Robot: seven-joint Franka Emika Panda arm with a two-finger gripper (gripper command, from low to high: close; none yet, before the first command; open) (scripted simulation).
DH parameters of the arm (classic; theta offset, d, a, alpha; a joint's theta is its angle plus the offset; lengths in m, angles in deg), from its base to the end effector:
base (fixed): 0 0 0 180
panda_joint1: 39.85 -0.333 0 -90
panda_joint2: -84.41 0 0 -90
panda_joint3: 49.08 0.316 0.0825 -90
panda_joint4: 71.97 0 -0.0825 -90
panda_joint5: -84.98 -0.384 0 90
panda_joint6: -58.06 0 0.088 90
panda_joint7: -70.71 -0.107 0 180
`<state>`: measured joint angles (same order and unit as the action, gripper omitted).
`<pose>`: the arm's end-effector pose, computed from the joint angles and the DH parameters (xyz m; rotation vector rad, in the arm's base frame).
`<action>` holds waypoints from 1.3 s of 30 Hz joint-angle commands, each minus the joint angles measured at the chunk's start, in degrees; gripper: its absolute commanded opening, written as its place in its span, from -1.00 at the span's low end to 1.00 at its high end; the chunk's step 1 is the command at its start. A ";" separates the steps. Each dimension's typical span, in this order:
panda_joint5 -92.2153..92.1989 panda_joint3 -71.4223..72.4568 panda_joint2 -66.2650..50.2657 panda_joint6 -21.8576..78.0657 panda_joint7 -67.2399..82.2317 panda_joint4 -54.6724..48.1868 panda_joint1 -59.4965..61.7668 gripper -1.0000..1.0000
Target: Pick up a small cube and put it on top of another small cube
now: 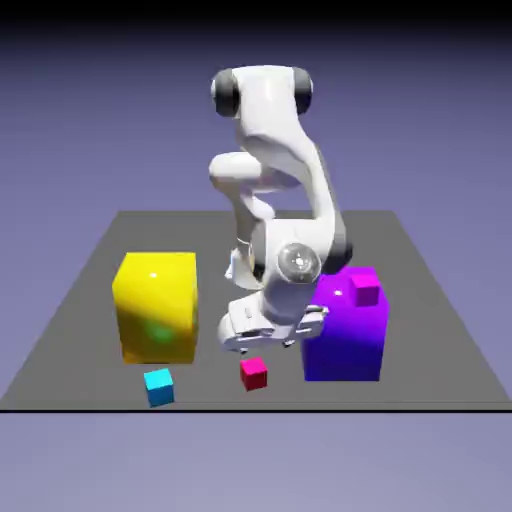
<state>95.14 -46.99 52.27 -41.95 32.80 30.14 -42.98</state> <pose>0.5832 0.0364 0.2108 2.6279 -0.6508 -0.7014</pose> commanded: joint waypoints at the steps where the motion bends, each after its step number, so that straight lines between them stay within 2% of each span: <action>1: 0.33 0.07 -2.08 2.37 0.15 -1.89 -0.08 0.00; 9: 2.79 0.57 -17.81 20.34 1.25 -16.19 -0.67 0.00; 15: 3.50 0.26 -17.34 11.18 0.11 -6.51 0.41 0.00; 16: 3.50 0.26 -17.34 11.18 0.11 -6.51 0.41 -1.00; 22: 3.61 0.60 -17.64 20.13 1.94 -16.09 -0.31 -1.00; 32: 28.54 1.49 -12.28 13.34 22.91 -12.90 10.65 -1.00; 34: 30.01 1.54 -11.97 12.94 24.14 -12.71 11.30 -1.00; 37: 32.02 0.37 -12.97 5.69 21.67 -6.49 13.83 -1.00; 38: 32.02 0.37 -12.97 5.69 21.66 -6.49 13.83 1.00; 39: 32.02 0.37 -12.97 5.69 21.66 -6.49 13.83 1.00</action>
<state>127.16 -46.62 39.31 -36.26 54.47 23.65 -29.15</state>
